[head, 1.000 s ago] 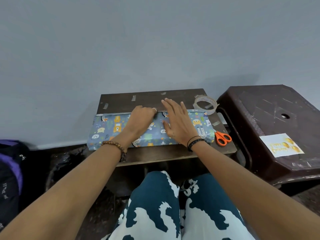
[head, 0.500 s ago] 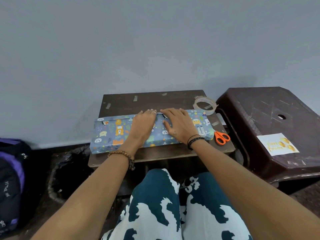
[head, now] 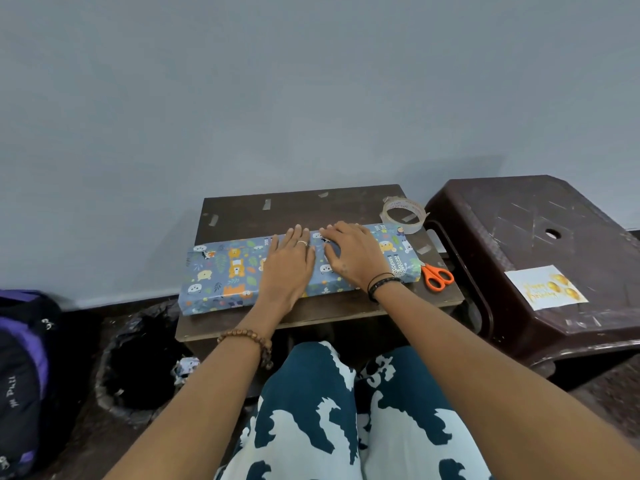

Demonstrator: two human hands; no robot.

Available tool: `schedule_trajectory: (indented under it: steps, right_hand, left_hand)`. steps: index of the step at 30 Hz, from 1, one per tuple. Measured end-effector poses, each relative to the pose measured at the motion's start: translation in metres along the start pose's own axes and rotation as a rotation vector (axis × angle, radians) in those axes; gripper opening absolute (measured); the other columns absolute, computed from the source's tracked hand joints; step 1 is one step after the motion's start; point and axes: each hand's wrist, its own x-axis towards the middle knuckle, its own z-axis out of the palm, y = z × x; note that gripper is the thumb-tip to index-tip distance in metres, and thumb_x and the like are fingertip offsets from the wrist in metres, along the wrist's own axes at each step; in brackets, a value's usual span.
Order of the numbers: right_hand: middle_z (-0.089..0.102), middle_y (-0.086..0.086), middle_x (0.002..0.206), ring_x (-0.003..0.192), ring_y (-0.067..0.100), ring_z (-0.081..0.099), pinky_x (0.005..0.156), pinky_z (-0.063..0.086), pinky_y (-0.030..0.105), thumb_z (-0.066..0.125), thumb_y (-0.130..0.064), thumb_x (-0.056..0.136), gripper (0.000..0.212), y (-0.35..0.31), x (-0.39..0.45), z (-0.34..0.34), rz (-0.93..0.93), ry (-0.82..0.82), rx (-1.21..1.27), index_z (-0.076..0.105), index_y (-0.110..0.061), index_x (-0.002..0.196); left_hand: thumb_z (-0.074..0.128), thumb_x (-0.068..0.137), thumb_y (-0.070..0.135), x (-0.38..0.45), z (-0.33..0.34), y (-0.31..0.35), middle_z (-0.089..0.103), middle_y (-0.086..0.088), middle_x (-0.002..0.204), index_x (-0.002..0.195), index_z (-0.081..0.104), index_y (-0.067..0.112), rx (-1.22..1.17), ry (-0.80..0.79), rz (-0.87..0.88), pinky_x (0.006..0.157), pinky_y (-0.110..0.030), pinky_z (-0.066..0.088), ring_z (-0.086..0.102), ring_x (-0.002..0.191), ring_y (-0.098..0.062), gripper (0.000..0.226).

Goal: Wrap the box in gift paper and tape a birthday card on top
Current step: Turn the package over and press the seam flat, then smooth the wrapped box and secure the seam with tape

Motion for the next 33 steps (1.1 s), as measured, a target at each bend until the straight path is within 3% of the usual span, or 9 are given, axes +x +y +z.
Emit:
schedule_trajectory:
  steps: [2, 5, 7, 11, 19, 24, 27, 31, 33]
  right_hand:
    - [0.066, 0.005, 0.106, 0.100, 0.021, 0.060, 0.098, 0.041, 0.038, 0.039, -0.028, 0.088, 0.039, 0.000, 0.001, 0.000, 0.016, 0.014, 0.045, 0.065, -0.010, 0.110]
    - [0.068, 0.006, 0.099, 0.089, 0.019, 0.062, 0.082, 0.047, 0.029, 0.047, -0.021, 0.094, 0.026, 0.002, 0.008, -0.009, 0.131, 0.041, 0.226, 0.069, -0.009, 0.101]
    - [0.064, 0.005, 0.102, 0.088, 0.014, 0.058, 0.074, 0.043, 0.022, 0.048, -0.013, 0.092, 0.022, 0.014, 0.013, -0.017, 0.204, 0.113, 0.268, 0.068, -0.010, 0.102]
    - [0.048, 0.010, 0.125, 0.107, 0.024, 0.052, 0.082, 0.042, 0.029, 0.048, -0.005, 0.088, 0.031, 0.052, 0.021, -0.029, 0.449, 0.195, 0.160, 0.059, -0.007, 0.117]
    - [0.055, 0.010, 0.127, 0.113, 0.027, 0.054, 0.091, 0.042, 0.032, 0.051, -0.008, 0.091, 0.031, 0.079, 0.051, -0.020, 0.732, 0.081, 0.013, 0.056, -0.014, 0.121]
    - [0.051, 0.015, 0.127, 0.115, 0.030, 0.051, 0.092, 0.043, 0.038, 0.049, -0.011, 0.093, 0.032, 0.079, 0.051, -0.016, 0.677, 0.032, -0.156, 0.051, -0.012, 0.124]
    - [0.049, 0.012, 0.126, 0.109, 0.029, 0.053, 0.081, 0.043, 0.034, 0.046, -0.006, 0.091, 0.031, 0.068, 0.050, -0.028, 0.612, 0.076, -0.109, 0.056, -0.012, 0.120]
    - [0.052, 0.014, 0.114, 0.099, 0.029, 0.052, 0.076, 0.045, 0.039, 0.044, 0.002, 0.086, 0.031, 0.031, 0.042, -0.040, 0.307, 0.251, -0.004, 0.058, -0.007, 0.112]
    - [0.056, 0.012, 0.099, 0.087, 0.026, 0.053, 0.072, 0.045, 0.040, 0.047, 0.005, 0.081, 0.024, 0.007, 0.032, -0.036, 0.147, 0.281, 0.042, 0.061, -0.006, 0.098]
  left_hand:
    - [0.025, 0.102, 0.028, 0.000, -0.001, -0.001, 0.027, -0.006, 0.153, 0.145, 0.028, 0.010, -0.046, -0.001, -0.009, 0.116, -0.033, 0.009, 0.020, 0.142, -0.016, 0.047]
    - [0.027, 0.102, 0.029, -0.001, -0.002, -0.002, 0.027, -0.006, 0.152, 0.145, 0.029, 0.010, -0.076, -0.001, -0.011, 0.117, -0.032, 0.007, 0.020, 0.142, -0.016, 0.047]
    - [0.026, 0.102, 0.029, 0.000, -0.001, -0.003, 0.027, -0.006, 0.153, 0.145, 0.028, 0.010, -0.060, 0.007, -0.002, 0.117, -0.032, 0.007, 0.019, 0.143, -0.016, 0.048]
    - [0.023, 0.102, 0.029, 0.004, 0.002, -0.006, 0.025, -0.006, 0.153, 0.146, 0.024, 0.010, -0.006, 0.002, 0.018, 0.118, -0.034, 0.009, 0.018, 0.143, -0.016, 0.048]
    - [0.020, 0.102, 0.028, 0.006, 0.007, -0.007, 0.024, -0.008, 0.153, 0.147, 0.022, 0.008, 0.048, -0.005, 0.045, 0.118, -0.036, 0.011, 0.018, 0.143, -0.019, 0.049]
    - [0.027, 0.101, 0.028, 0.007, 0.006, -0.005, 0.031, -0.006, 0.151, 0.144, 0.031, 0.010, -0.091, 0.053, 0.022, 0.117, -0.032, 0.010, 0.024, 0.141, -0.016, 0.046]
    - [0.036, 0.100, 0.028, 0.010, 0.002, -0.007, 0.046, -0.005, 0.140, 0.139, 0.041, 0.009, -0.246, 0.083, -0.015, 0.112, -0.028, 0.018, 0.037, 0.131, -0.019, 0.043]
    - [0.039, 0.098, 0.035, 0.029, -0.003, -0.014, 0.048, -0.002, 0.128, 0.138, 0.041, 0.016, -0.173, -0.015, -0.039, 0.101, -0.032, 0.024, 0.039, 0.121, -0.021, 0.045]
    - [0.037, 0.099, 0.029, 0.039, -0.011, -0.017, 0.050, -0.002, 0.122, 0.130, 0.048, 0.018, -0.060, -0.041, -0.001, 0.094, -0.035, 0.025, 0.042, 0.117, -0.022, 0.034]
